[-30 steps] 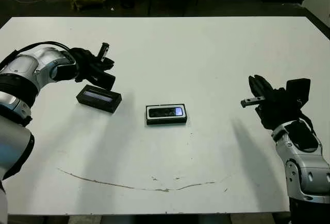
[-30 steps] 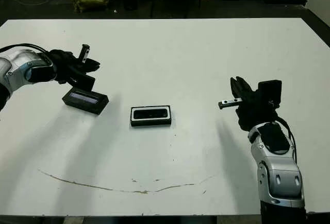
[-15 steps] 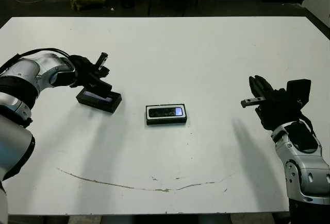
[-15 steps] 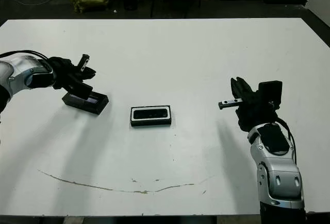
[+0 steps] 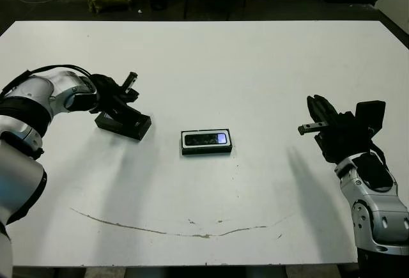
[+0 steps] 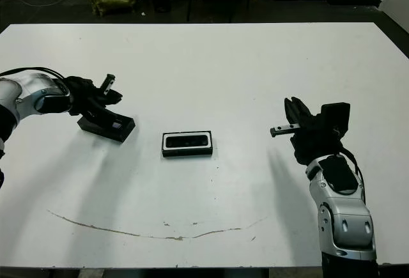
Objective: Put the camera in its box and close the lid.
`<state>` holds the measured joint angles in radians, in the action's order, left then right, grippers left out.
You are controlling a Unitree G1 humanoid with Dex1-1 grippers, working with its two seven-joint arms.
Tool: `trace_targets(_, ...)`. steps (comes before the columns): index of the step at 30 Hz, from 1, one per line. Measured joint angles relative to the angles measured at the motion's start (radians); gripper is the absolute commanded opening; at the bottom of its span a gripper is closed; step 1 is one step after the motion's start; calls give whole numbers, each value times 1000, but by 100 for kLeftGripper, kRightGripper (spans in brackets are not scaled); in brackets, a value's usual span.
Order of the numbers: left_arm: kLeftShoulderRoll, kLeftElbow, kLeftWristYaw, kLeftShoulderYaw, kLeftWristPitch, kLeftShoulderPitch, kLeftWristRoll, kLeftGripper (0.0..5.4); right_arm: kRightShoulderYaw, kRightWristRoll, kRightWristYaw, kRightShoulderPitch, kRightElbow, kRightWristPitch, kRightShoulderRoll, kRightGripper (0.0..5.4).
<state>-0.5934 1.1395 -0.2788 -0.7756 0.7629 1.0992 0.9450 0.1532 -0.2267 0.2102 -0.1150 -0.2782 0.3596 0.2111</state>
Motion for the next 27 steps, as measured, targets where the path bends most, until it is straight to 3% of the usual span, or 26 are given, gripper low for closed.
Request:
trace_targets(18,18,-37,-153,-40,-77,-5,25,0,-15,-21,24,33,-17,-32,1,3)
trace_targets(27,20,-89,-247,-21,-87,-20,-14,0,-16,-37,26,40,-25,-32,0,3)
